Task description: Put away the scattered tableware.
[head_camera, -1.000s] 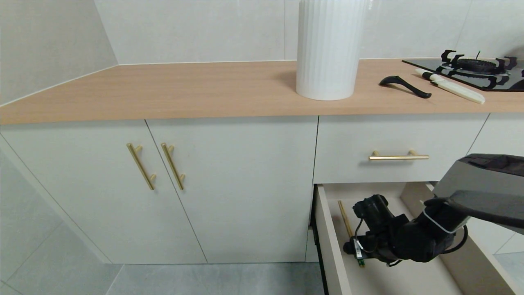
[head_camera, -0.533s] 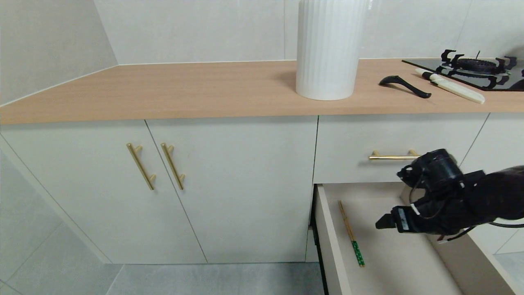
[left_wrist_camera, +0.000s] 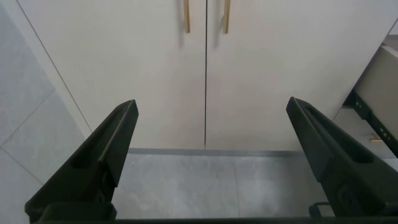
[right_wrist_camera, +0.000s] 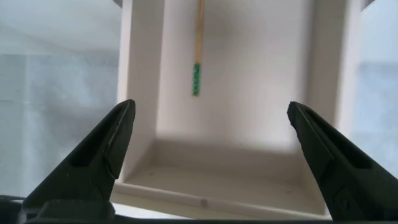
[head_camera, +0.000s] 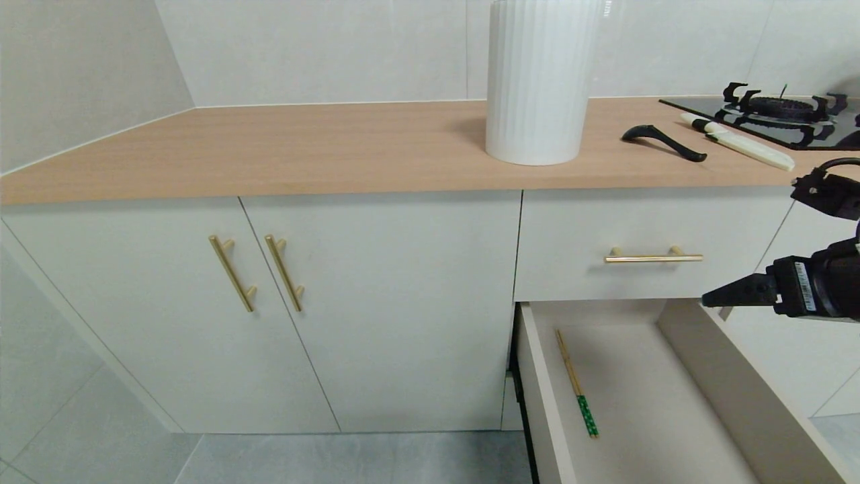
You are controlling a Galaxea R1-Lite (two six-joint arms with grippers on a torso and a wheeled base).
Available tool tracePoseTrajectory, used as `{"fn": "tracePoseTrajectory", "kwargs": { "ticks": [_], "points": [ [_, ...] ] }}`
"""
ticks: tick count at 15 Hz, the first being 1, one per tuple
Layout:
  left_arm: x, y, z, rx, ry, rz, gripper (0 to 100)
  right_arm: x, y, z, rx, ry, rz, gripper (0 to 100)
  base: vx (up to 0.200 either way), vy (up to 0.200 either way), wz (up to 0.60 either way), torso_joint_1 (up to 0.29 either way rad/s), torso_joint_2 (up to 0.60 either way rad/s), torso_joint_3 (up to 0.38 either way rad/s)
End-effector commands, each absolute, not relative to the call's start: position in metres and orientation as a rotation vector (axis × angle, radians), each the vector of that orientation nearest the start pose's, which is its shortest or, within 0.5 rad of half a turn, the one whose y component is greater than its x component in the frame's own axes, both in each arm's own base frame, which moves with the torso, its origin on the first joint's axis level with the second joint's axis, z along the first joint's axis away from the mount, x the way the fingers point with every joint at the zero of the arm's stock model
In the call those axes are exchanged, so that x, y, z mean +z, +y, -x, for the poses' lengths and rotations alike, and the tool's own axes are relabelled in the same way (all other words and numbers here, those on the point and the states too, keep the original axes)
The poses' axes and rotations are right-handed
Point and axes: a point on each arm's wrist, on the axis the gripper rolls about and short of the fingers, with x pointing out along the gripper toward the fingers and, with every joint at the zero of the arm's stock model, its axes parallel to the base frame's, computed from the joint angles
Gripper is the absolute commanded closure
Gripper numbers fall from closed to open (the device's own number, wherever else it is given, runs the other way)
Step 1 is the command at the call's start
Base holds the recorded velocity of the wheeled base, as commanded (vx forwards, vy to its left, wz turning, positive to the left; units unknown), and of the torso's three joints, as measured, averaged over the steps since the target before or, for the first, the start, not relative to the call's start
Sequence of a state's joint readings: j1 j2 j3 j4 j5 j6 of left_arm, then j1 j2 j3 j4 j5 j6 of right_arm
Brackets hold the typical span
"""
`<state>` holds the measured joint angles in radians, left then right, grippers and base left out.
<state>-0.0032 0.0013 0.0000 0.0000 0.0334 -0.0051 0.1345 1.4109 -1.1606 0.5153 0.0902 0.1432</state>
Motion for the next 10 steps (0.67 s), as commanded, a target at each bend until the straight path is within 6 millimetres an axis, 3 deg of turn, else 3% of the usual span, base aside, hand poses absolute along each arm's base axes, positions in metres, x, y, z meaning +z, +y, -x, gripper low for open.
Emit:
{"fn": "tracePoseTrajectory", "kwargs": {
  "ticks": [1,10],
  "points": [
    [0.0755,0.0008,0.0227,0.031,0.001,0.006,0,0.2598,0.0269,-0.2016,0.156,0.753,-0.113,0,0.000,0.000,0.00,0.000,0.00,0.000],
    [0.0755,0.0008,0.0227,0.031,0.001,0.006,0,0.2572,0.0268,-0.1978,0.168,0.757,-0.086,0,0.000,0.000,0.00,0.002,-0.01,-0.011]
  ]
}}
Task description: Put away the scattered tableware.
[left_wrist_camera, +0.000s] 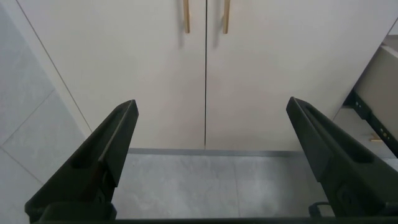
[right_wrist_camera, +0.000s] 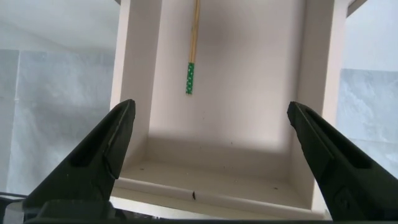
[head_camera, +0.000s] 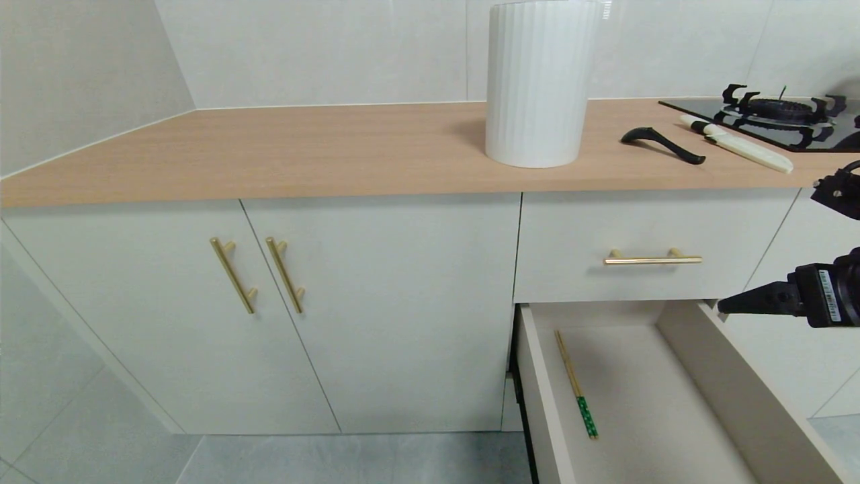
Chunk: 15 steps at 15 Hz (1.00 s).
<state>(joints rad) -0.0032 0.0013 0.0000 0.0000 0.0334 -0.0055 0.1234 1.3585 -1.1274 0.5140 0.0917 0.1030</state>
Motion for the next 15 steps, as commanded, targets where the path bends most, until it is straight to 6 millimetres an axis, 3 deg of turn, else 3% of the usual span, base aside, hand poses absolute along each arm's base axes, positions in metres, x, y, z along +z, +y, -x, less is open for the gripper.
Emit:
{"fn": "tracePoseTrajectory", "kwargs": {
  "ticks": [1,4,15],
  "points": [
    [0.076,0.001,0.023,0.031,0.001,0.006,0,0.258,0.027,-0.197,0.168,0.754,-0.086,0,0.000,0.000,0.00,0.056,-0.26,-0.242],
    [0.076,0.001,0.023,0.031,0.001,0.006,0,0.258,0.027,-0.196,0.169,0.752,-0.084,0,0.000,0.000,0.00,0.097,-0.25,-0.302],
    [0.076,0.001,0.023,0.031,0.001,0.005,0,0.245,0.026,-0.198,0.195,0.731,0.030,0,0.000,0.000,0.00,0.156,-0.50,-0.299]
  ]
}}
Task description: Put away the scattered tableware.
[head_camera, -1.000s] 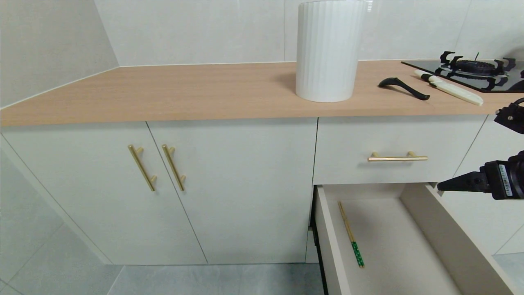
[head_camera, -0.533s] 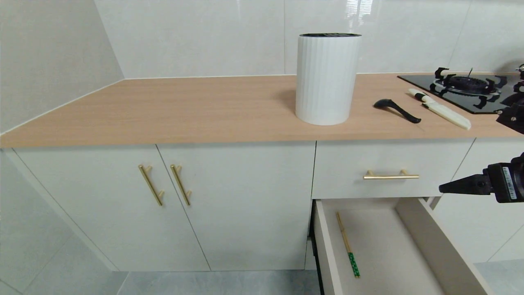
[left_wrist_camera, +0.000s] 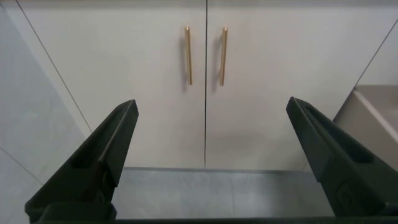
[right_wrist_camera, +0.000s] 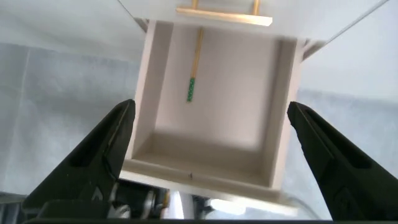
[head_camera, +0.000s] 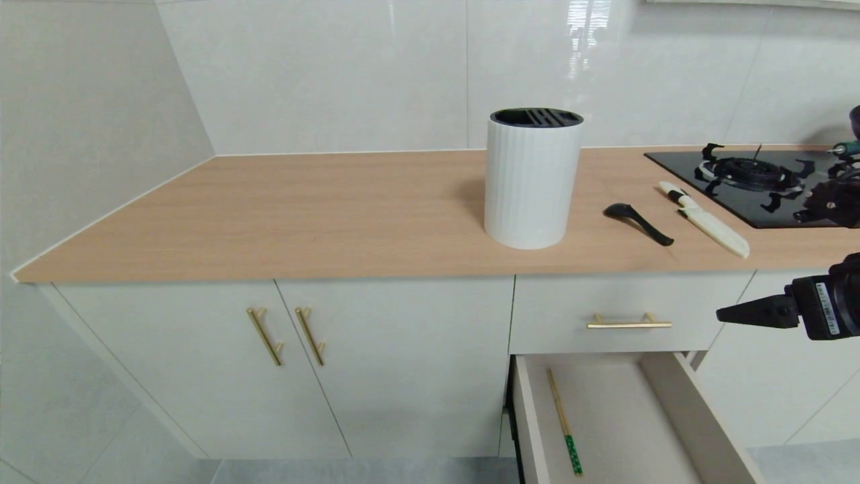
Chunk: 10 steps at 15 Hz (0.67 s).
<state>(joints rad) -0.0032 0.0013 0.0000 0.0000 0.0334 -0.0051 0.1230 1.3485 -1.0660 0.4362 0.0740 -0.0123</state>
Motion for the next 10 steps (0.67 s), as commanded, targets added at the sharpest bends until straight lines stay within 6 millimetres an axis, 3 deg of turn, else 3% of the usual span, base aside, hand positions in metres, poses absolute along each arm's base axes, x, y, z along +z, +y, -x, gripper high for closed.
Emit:
{"fn": "tracePoseTrajectory", "kwargs": {
  "ticks": [1,3,6,7,10],
  "points": [
    [0.076,0.001,0.023,0.031,0.001,0.006,0,0.247,0.026,-0.199,0.180,0.711,0.053,0,0.000,0.000,0.00,0.188,-0.49,-0.286],
    [0.076,0.001,0.023,0.031,0.001,0.006,0,0.254,0.018,-0.218,0.158,0.665,0.070,0,0.000,0.000,0.00,0.163,-0.41,-0.237],
    [0.076,0.001,0.023,0.031,0.001,0.005,0,0.257,0.004,-0.274,0.164,0.636,0.130,0,0.000,0.000,0.00,0.039,-0.09,-0.055],
    [0.076,0.001,0.023,0.031,0.001,0.006,0,0.256,-0.001,-0.302,0.169,0.634,0.118,0,0.000,0.000,0.00,0.000,0.00,0.000],
    [0.076,0.001,0.023,0.031,0.001,0.006,0,0.238,-0.004,-0.359,0.211,0.653,0.103,0,0.000,0.000,0.00,0.000,0.00,0.000]
  ]
}}
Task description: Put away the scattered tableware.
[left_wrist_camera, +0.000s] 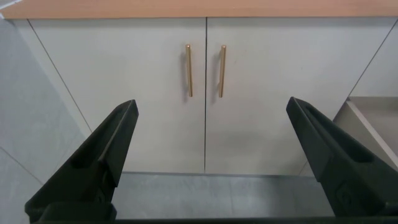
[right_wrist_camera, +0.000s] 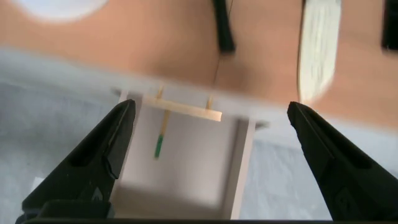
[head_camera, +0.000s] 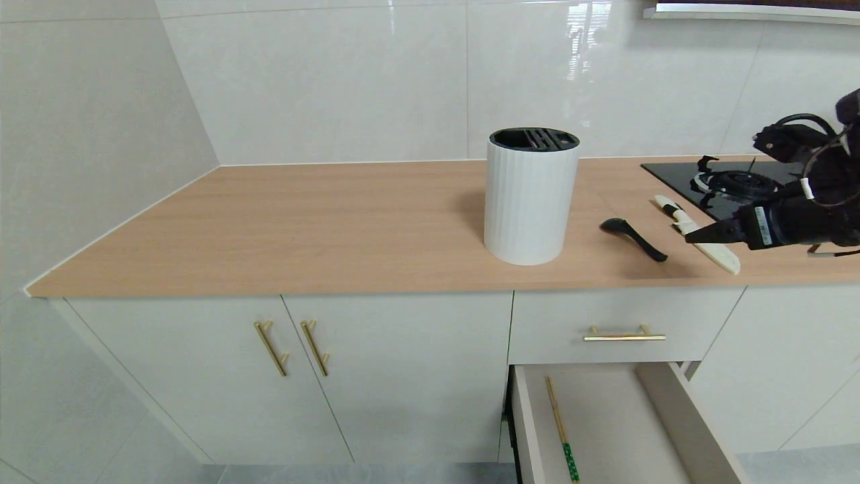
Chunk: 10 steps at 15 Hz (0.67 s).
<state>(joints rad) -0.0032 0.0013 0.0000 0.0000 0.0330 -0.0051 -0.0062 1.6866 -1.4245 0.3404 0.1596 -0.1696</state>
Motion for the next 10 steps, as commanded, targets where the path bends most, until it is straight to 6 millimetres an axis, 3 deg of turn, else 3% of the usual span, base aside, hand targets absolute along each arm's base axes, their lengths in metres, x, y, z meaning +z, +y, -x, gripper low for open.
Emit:
{"fn": "tracePoseTrajectory", "kwargs": {
  "ticks": [1,6,10],
  "points": [
    [0.076,0.001,0.023,0.031,0.001,0.006,0,0.233,-0.003,-0.367,0.214,0.657,0.106,0,0.000,0.000,0.00,0.000,0.00,0.000],
    [0.076,0.001,0.023,0.031,0.001,0.006,0,0.195,0.007,-0.403,0.212,0.681,0.124,0,0.000,0.000,0.00,0.000,0.00,0.000],
    [0.076,0.001,0.023,0.031,0.001,0.005,0,0.194,0.011,-0.408,0.217,0.652,0.125,0,0.000,0.000,0.00,0.000,0.00,0.000]
  ]
}}
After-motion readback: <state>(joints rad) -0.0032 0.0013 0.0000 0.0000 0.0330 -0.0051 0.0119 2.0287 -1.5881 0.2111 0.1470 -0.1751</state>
